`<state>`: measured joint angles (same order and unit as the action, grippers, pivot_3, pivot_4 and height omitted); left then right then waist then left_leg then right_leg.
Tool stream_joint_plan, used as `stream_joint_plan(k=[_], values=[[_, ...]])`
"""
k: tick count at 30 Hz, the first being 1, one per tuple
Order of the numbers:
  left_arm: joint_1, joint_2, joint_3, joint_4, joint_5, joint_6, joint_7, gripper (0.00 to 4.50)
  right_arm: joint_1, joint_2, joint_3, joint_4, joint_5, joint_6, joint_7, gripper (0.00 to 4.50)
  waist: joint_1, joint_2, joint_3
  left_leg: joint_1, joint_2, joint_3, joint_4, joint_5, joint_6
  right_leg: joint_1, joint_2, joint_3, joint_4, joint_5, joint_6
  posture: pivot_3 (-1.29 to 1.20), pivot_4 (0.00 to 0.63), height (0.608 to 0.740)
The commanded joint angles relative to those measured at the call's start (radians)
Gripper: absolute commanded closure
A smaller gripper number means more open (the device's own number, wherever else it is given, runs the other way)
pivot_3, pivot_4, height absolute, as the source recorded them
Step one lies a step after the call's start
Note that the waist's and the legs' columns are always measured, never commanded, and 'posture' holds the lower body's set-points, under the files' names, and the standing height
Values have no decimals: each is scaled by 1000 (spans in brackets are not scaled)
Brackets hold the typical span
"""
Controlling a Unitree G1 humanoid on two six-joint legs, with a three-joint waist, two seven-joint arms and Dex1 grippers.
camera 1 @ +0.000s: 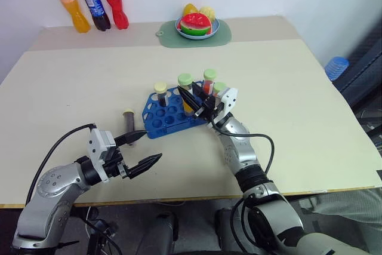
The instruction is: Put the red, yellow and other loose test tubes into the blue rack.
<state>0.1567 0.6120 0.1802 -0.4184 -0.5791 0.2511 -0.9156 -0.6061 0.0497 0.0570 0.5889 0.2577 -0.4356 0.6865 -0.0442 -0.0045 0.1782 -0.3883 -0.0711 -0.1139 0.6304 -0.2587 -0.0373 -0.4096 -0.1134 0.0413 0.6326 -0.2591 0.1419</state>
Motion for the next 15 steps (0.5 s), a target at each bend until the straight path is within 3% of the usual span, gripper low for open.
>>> stream_joint_plan(k=[1,15], values=[[16,7,31,-45,-18,-2,8,252,14,-10,-16,25,-3,-19,4,3673,0,0,0,0,0,0,0,0,0,0,0,0,0,0,0,0,150,740],[-13,8,20,-26,-19,2,4,252,82,-30,-6,-63,-40,-24,-46,3673,0,0,0,0,0,0,0,0,0,0,0,0,0,0,0,0,150,740]])
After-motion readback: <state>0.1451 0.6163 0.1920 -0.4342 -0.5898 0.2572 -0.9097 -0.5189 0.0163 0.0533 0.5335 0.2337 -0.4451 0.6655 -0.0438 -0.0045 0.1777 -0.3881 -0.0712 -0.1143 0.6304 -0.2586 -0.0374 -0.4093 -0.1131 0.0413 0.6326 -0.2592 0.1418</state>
